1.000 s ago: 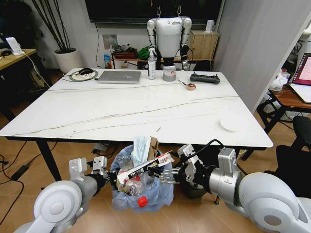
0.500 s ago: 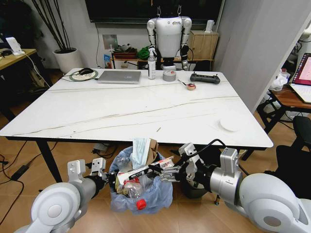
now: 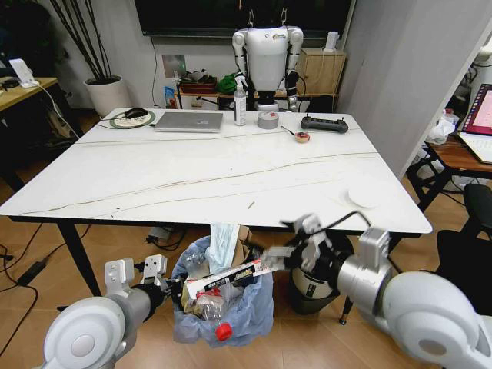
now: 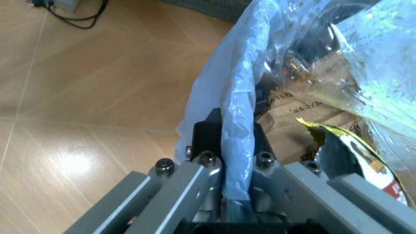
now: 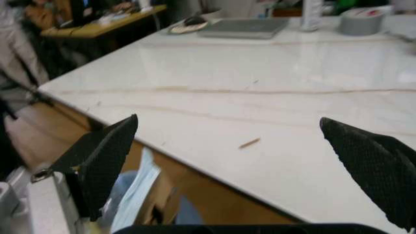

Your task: Pick up the trash bin and place the trash from the table into it.

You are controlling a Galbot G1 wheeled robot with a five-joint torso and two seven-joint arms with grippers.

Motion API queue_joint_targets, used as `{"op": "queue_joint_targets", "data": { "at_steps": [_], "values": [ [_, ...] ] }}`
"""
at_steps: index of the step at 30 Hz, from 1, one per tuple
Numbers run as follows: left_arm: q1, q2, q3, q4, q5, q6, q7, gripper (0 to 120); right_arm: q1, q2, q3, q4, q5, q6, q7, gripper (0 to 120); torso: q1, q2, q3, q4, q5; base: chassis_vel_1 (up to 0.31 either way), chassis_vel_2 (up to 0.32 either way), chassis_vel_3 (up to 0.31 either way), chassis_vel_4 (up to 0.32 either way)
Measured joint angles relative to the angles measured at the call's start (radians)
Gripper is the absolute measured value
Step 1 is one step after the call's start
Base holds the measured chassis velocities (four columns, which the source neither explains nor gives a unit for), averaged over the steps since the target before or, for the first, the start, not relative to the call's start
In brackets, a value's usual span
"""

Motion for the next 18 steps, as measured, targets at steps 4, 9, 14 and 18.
{"op": "queue_joint_targets", "data": {
  "at_steps": [4,9,14,18],
  "values": [
    [0.015,0.002,-0.002,-0.011,0.008,0.000,0.001,0,0.026,0.031,0.096,-0.064,0.045,-0.015,0.088,100,0.000,0.000,0.000,0.0001,-0.0002,0.000,0.000,0.000,0.000],
    [0.021,0.009,-0.003,-0.020,0.011,0.000,0.001,0,0.066,0.045,0.143,-0.218,0.066,-0.027,0.131,100,0.000,0.000,0.000,0.0001,-0.0001,0.000,0.000,0.000,0.000],
    [0.026,0.025,-0.009,-0.025,0.002,0.000,0.001,0,0.158,0.058,0.106,-0.450,0.065,-0.047,0.171,100,0.000,0.000,0.000,0.0002,0.0002,0.000,0.000,0.000,0.000],
    [0.026,0.032,-0.015,-0.027,-0.008,0.000,0.001,0,0.212,0.052,0.072,-0.534,0.069,-0.064,0.182,100,0.000,0.000,0.000,0.0001,0.0005,0.000,0.000,0.000,0.000]
  ]
}}
